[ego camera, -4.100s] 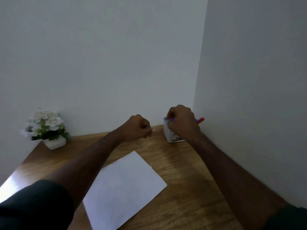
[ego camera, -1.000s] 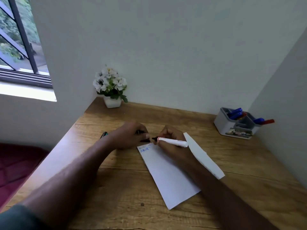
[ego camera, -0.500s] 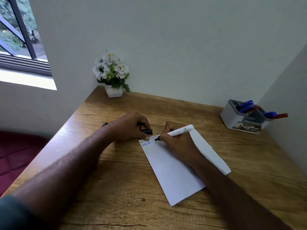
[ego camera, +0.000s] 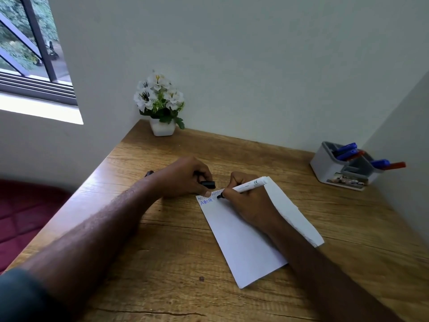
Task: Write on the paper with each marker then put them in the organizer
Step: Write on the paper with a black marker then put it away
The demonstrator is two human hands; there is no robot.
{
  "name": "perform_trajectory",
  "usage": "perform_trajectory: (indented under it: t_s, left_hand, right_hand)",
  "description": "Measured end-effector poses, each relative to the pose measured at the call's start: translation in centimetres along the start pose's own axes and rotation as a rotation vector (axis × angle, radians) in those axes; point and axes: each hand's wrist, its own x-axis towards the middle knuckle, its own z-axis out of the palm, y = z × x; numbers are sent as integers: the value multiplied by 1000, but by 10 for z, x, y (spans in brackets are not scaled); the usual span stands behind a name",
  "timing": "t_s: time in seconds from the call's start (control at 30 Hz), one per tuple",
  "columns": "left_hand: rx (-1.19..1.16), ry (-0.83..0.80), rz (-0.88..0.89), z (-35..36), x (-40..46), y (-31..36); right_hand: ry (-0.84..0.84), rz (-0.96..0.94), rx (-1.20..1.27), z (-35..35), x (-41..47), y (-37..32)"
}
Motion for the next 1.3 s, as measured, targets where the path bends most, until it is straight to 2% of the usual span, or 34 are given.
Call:
perform_trajectory:
  t_s: [0.3, 0.4, 0.6, 0.7, 1.3]
  left_hand:
    - [-21, 2, 1, 0, -1, 1]
    - [-29, 0, -5, 0, -1, 1]
    - [-32, 7, 2, 1, -1, 0]
    - [-45, -1, -2, 1, 0, -1]
    - [-45, 1, -10, 0, 0, -1]
  right_hand:
    - [7, 8, -9, 0, 1, 3]
    - [14, 35, 58, 1, 2, 4]
    - [20, 13, -9, 0, 0, 1]
    - [61, 15, 3, -3, -1, -2]
    - [70, 37, 18, 1, 1, -3]
